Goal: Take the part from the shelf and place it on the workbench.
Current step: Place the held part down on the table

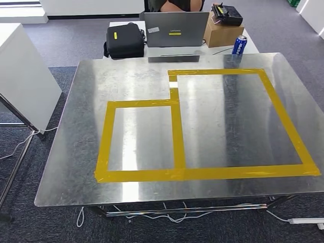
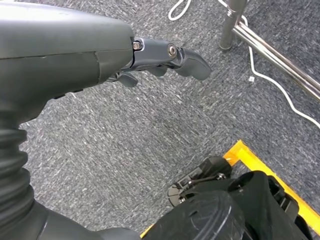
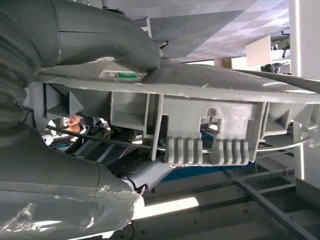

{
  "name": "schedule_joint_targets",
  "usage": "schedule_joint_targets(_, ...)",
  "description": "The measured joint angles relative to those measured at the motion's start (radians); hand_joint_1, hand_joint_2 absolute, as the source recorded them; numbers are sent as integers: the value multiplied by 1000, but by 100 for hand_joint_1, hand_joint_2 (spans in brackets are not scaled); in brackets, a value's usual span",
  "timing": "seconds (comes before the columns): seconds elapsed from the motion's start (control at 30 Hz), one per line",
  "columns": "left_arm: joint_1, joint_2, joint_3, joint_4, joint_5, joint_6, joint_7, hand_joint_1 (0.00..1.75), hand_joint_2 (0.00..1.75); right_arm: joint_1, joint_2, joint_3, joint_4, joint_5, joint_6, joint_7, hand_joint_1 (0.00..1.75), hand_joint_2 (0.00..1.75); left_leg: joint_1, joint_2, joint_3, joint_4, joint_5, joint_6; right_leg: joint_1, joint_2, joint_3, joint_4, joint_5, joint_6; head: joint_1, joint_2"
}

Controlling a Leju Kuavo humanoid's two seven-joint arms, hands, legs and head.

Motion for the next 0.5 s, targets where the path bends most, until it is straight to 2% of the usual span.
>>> schedule_joint_targets(0.23, -1, 2, 10, 0, -2, 0, 0, 0, 175, -28, 13, -3, 0, 74, 27, -68, 175, 175, -5, 0, -1, 4, -2, 7, -6, 1, 0, -3, 3, 7, 0, 0)
schedule_joint_targets(0.33, -3, 1, 11, 0, -2, 0, 0, 0, 175, -42, 21, -4, 0, 97, 34, -89, 175, 175, -4, 1, 0, -4, 4, 16, -8, 1, -2, -3, 4, 14, 0, 0)
schedule_joint_targets(0.37, -3, 1, 11, 0, -2, 0, 0, 0, 175, -45, 24, -4, 0, 100, 35, -91, 175, 175, -1, 2, 3, -11, 8, 20, -7, 0, -8, 8, -4, 16, 1, 0)
schedule_joint_targets(0.4, -4, 0, 11, 0, -2, 0, 0, 0, 175, -48, 25, -5, 0, 102, 35, -92, 175, 175, 2, 4, 6, -18, 13, 23, -6, -1, -23, 38, -21, 19, 3, 0)
schedule_joint_targets(0.43, -4, 0, 11, 0, -2, 0, -1, 0, 175, -51, 27, -6, 0, 102, 36, -93, 175, 175, 5, 6, 10, -22, 15, 26, -7, -3, -49, 91, -48, 21, 4, 0)
schedule_joint_targets(0.5, -4, 1, 12, 0, -3, 0, -1, 0, 175, -55, 30, -6, 0, 103, 36, -94, 175, 175, 6, 8, 11, -22, 13, 28, -10, -5, -118, 229, -104, 27, 7, 0)
